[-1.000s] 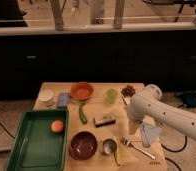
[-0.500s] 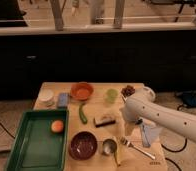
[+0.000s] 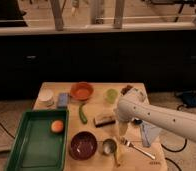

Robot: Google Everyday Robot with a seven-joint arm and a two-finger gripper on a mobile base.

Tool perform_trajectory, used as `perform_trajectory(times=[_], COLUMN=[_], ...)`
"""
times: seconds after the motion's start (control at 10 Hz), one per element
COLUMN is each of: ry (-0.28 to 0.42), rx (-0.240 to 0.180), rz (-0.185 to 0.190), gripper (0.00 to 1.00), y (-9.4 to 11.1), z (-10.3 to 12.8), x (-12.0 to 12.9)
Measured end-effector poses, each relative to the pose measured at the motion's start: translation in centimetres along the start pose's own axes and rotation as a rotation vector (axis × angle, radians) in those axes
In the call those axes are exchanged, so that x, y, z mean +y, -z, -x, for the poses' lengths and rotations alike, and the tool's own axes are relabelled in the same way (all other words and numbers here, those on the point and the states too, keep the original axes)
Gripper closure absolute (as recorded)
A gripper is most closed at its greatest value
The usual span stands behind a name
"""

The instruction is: Place eraser in paper cup

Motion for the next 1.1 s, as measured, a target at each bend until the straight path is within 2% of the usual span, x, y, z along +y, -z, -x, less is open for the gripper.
perform_trajectory(times=[0.5,1.1], ry=[0.041,0.057], rx=[-0.005,-0.009], rz=[0.025,0.045], gripper=[0.2,0.2], y=[-1.4,-3.0], z=[2.0,3.1], x=[-1.5,-2.5])
